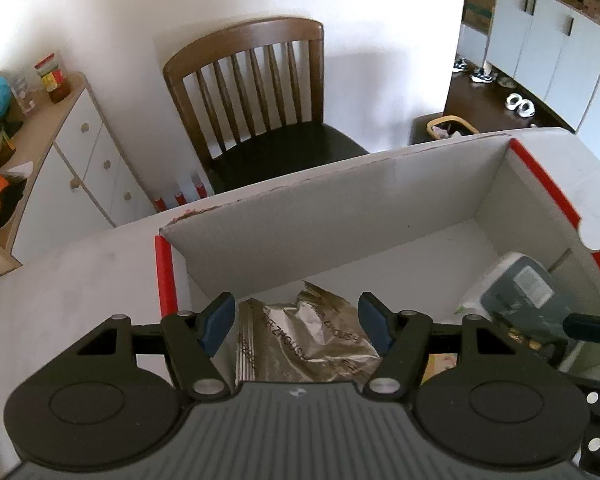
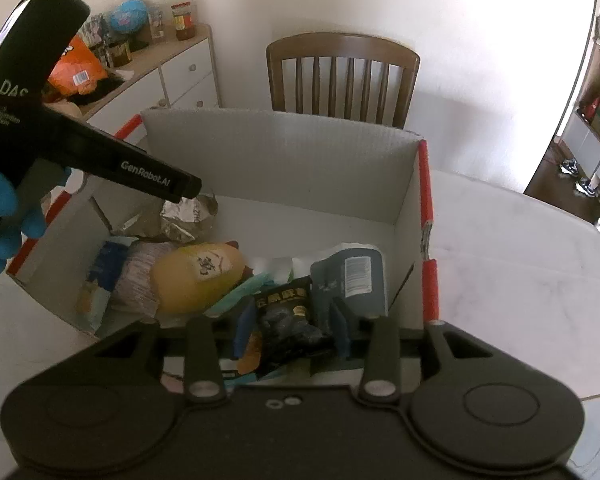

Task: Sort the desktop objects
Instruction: 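Lower both held items into the red box and open both tools, then move both tools back from the red box toward the remaining items on the table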

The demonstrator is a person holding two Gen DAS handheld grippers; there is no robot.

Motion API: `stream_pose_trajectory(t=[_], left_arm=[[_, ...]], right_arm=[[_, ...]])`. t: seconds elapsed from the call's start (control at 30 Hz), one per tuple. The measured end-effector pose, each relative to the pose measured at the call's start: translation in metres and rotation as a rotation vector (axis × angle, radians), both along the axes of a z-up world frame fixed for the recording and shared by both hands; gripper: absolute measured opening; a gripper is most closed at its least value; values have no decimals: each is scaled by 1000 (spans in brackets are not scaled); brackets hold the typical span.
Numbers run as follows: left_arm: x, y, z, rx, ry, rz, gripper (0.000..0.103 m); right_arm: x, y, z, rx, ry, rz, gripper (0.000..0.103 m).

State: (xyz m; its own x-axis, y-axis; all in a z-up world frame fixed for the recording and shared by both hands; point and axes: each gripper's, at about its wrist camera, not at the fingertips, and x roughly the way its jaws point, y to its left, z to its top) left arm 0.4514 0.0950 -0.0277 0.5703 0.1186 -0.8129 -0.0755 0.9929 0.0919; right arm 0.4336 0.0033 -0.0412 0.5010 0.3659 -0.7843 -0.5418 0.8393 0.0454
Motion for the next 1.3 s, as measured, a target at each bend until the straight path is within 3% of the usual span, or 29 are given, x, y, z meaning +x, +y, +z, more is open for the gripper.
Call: stream_pose_trajectory(t=[0.67, 1.13, 1.3], left_arm=[[-68, -24, 64, -25, -84, -65, 67], [-118, -31, 93, -42, -107, -92, 67], [-135, -29, 101, -48, -117, -98, 67]], right_arm=[[-48, -16, 56, 13, -81, -26, 45], [-83, -21, 78, 20, -113, -52, 47], [-94, -24, 83, 23, -124, -61, 56]])
